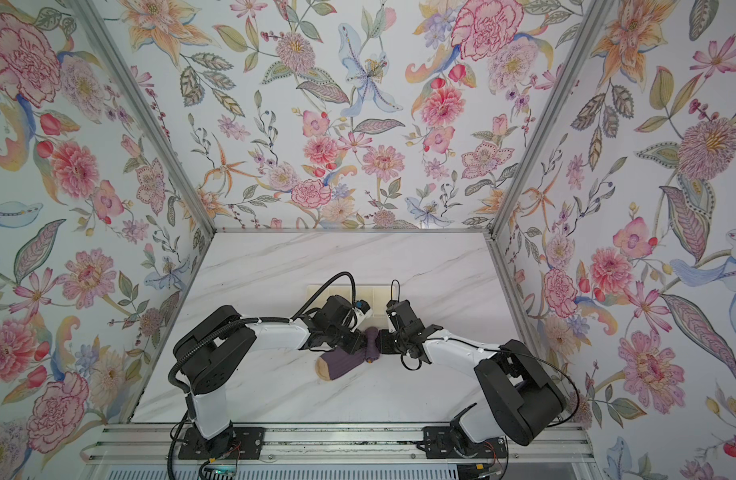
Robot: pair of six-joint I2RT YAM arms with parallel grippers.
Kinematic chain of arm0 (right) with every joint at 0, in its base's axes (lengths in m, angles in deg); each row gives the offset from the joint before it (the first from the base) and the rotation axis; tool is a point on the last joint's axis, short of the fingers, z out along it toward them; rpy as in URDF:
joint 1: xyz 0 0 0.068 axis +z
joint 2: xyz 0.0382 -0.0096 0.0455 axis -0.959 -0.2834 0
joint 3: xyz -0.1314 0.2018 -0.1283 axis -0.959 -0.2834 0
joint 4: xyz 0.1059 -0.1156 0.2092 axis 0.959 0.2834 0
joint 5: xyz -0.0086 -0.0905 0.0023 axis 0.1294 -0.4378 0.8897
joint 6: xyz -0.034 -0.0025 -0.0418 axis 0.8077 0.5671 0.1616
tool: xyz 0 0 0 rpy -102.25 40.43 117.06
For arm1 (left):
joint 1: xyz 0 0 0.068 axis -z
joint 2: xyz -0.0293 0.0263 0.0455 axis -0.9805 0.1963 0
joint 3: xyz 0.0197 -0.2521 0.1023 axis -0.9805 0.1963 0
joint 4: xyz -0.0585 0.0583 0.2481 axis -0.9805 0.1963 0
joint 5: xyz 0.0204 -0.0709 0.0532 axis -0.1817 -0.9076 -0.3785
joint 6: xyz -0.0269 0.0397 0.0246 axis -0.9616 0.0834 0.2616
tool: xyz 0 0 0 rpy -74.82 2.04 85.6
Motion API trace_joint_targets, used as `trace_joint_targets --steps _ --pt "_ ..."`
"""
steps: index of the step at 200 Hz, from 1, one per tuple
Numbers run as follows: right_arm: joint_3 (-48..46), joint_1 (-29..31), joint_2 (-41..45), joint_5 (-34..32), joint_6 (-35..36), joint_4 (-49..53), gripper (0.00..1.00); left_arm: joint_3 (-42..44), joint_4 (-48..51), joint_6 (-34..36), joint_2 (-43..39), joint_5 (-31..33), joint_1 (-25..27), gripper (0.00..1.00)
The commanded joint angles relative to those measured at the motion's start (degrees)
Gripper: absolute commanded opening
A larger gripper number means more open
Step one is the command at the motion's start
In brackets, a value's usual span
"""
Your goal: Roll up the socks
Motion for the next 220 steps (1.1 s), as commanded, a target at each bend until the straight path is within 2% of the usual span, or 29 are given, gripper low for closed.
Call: trace_joint_targets --steps 1,107,220 --pt "-1.0 0.6 1.0 2.0 -0.6 -3.1 0.4 -0.2 2.0 0.7 -1.1 -0.4 1.1 0.0" --pt "-2.6 0.3 0.1 9.3 -1.7 -8.3 0.44 1.2 1.3 0.3 -0.8 -1.0 1.2 0.0" --pt "-6.0 -1.5 0.9 13.9 -5.4 -14.4 0.44 6.8 -4.5 -3.1 -2.9 -3.9 1.1 0.0"
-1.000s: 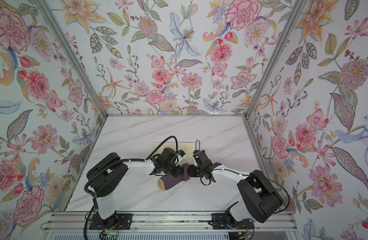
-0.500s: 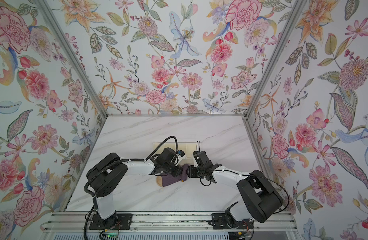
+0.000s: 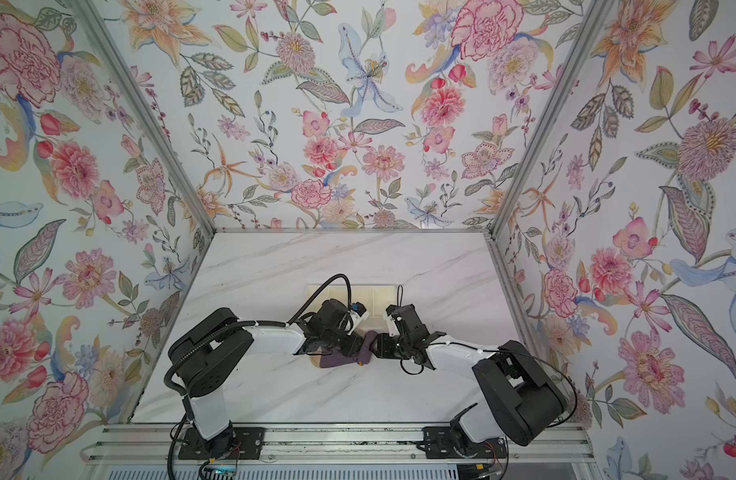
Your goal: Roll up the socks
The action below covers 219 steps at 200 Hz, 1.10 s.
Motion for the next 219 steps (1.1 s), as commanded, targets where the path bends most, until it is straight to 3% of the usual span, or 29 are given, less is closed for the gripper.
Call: trace_joint_targets --steps 1,56,95,127,159,219 --pt "-0.8 0.0 0.7 3.0 -2.0 -5.6 0.44 1.9 0.7 -1.0 -1.0 -3.3 1.2 0.0" --pt "-0.1 0.5 -0.9 3.3 -2.8 -7.1 0.43 2.9 -1.8 -2.3 -0.9 -5.3 1.3 0.0" --pt "3.3 1.0 -0.1 -1.8 0.4 4.1 0.43 1.7 4.9 0.9 -2.6 1.0 1.3 0.0" --pt "4.0 1.5 0.2 -3.4 1.0 6.1 0.43 0.5 8.3 2.5 -4.2 4.0 1.3 0.0" --pt "5.8 2.8 -0.8 -5.2 2.2 8.3 0.43 -2.1 13.0 4.9 -4.7 7.2 1.3 0.08" --pt "9.2 5.9 -3.2 -7.7 4.1 11.0 0.43 -4.6 17.5 7.1 -6.3 11.9 1.3 0.08"
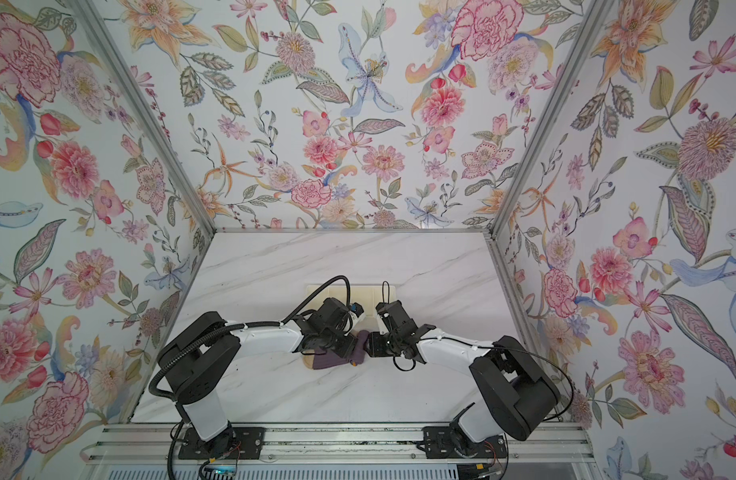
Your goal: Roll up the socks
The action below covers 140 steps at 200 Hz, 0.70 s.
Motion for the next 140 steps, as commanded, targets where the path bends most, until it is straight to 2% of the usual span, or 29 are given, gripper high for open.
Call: trace_joint_targets --steps 1,45,88,140 --pt "1.9 0.8 -1.0 -1.7 1.7 2.4 0.43 -1.6 3.2 2.1 -2.3 3.0 0.5 0.08" --pt "3.6 1.9 -2.1 -3.0 2.5 3.9 0.43 -1.9 4.2 2.6 -2.4 4.0 0.4 0.08" --pt "4.1 2.2 -2.3 -3.8 3.0 4.9 0.43 -2.4 7.1 3.8 -3.8 7.5 0.2 0.08" --pt "5.0 2.7 -2.6 -4.3 3.4 5.5 0.43 -1.3 7.3 3.8 -6.4 8.0 -1.1 0.06"
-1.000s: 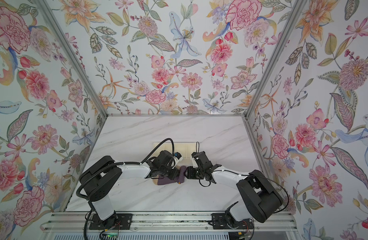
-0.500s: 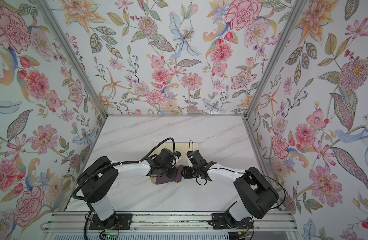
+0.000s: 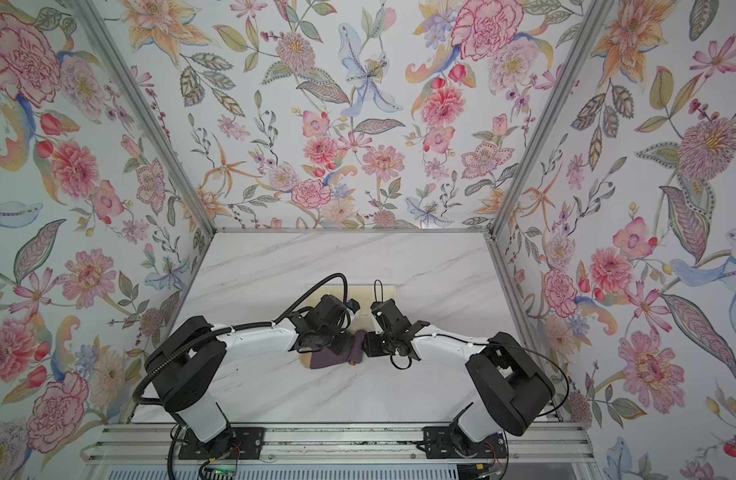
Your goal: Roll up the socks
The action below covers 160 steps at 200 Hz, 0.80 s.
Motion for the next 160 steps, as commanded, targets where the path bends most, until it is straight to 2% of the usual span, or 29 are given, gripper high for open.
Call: trace_joint_targets --steps 1,50,160 --pt "1.7 0.6 -1.0 -1.1 1.2 1.7 0.43 -0.2 1.4 1.1 -2.1 1.4 -0.9 0.06" --pt "2.9 1.2 -1.6 -1.3 1.7 2.4 0.43 1.1 1.6 1.1 -2.9 0.8 -1.4 0.0" --pt "5.5 2.0 -2.6 -2.3 2.9 4.4 0.43 7.1 -0.8 -0.2 -3.4 -0.4 -3.0 0.0"
